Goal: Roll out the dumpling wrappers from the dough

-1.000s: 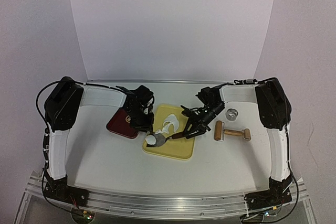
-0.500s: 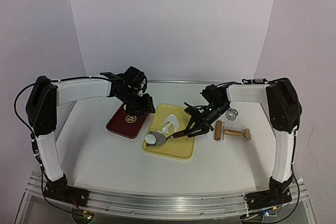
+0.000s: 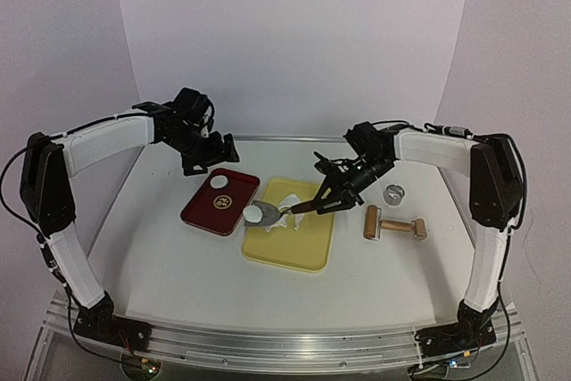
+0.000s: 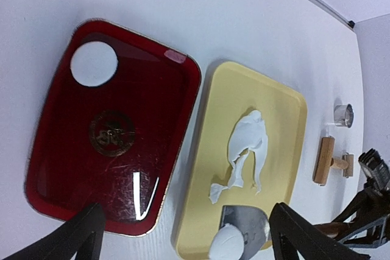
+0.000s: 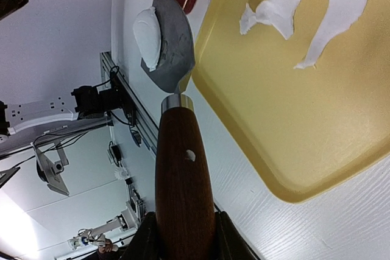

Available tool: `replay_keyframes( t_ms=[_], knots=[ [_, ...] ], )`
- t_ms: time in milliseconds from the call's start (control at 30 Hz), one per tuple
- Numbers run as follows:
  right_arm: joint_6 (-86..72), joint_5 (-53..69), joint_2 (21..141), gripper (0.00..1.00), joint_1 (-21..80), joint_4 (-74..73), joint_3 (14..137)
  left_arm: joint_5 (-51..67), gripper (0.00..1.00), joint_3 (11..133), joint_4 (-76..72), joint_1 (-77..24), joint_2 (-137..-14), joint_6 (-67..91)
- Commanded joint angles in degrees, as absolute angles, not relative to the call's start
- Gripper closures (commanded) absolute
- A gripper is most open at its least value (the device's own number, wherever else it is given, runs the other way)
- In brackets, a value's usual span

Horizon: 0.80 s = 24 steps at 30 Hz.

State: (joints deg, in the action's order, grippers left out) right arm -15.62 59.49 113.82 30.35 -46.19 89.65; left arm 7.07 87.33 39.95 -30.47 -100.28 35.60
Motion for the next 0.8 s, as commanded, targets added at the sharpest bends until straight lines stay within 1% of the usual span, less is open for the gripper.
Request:
replay_keyframes(
  t_ms=[0, 200, 400, 567, 767],
  knots=[
    [-19.6, 56.1, 111.7, 1.00, 32.0, -43.9, 96.4, 5.9, 0.00, 89.6, 42.1, -26.6, -93.2, 35.8],
    [-25.4, 50.7, 115.9, 1.00, 34.2, -39.8, 102.4, 8.0, 0.00, 84.9, 39.3, -22.5, -87.5, 38.4],
    [-27.2, 47.8, 123.3, 1.00, 36.9, -38.9, 111.5, 7.2, 0.01, 81.9, 39.8, -21.7, -85.0, 39.2],
    [-26.0, 40.1, 126.8, 1.00, 39.0, -39.1, 115.7, 6.6, 0.01, 80.5, 40.0, -21.6, -83.5, 39.7],
    [-19.5, 33.3, 127.8, 1.00, 42.5, -39.4, 118.3, 5.2, 0.01, 78.7, 39.8, -21.6, -81.3, 41.1]
  ],
)
